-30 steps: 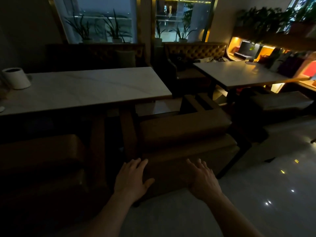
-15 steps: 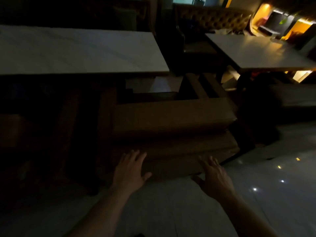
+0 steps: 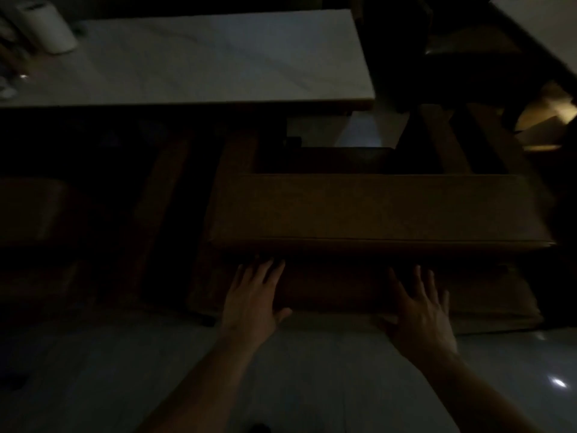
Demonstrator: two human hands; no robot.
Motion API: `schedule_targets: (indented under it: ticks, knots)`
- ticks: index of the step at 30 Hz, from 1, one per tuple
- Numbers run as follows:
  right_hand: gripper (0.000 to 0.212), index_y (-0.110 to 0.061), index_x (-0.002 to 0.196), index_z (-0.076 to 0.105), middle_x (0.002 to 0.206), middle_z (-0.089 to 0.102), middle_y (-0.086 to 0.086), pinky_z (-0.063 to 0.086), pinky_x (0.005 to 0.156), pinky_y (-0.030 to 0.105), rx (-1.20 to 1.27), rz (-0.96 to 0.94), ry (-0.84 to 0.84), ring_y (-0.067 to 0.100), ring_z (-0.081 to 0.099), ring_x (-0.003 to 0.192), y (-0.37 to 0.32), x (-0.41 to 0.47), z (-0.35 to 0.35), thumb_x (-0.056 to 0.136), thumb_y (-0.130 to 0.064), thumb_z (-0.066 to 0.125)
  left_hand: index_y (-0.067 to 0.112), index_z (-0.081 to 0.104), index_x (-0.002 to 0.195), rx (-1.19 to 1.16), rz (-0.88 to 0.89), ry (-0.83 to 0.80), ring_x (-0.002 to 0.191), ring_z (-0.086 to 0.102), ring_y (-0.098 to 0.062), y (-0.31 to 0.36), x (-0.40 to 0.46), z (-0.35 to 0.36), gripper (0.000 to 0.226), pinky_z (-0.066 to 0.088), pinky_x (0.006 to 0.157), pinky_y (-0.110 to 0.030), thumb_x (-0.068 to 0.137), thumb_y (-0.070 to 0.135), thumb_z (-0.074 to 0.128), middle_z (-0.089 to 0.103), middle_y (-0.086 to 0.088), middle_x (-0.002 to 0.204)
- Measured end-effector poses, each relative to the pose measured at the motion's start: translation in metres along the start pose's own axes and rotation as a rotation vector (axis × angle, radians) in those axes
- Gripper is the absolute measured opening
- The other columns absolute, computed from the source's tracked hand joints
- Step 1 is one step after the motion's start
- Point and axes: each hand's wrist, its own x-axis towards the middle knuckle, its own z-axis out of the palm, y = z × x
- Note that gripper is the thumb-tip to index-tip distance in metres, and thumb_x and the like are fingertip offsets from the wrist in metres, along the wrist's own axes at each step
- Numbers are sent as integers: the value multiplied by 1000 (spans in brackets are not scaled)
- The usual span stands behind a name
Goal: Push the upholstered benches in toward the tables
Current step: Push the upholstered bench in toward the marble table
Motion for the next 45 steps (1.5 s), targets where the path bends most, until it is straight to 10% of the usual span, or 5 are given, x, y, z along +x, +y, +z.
schedule_targets:
  ticks: [16,33,45]
  knots:
    - [90,-31,159,1,164,5,23,15,120,62,-96,51,27,45,2,151,-16,-3,12,87,-73,36,36,27,148,9,-50,48,138,31,-26,-16,-3,7,80,29,110,-44,81,68,56,39,4,148]
    - [95,-33,138,-39,164,-17,16,10,122,60,-119,103,-134,44,-12,150,-40,-11,26,90,-73,32,39,27,150,-1,36,23,138,34,-22,-57,-25,16,81,29,109,-45,80,74,48,44,10,147]
    - [87,-32,158,6,164,4,23,9,119,66,8,12,60,46,-4,150,-37,3,26,88,-64,46,36,34,145,20,-24,95,129,38,-25,-53,-1,11,80,35,102,-45,77,73,56,48,4,140]
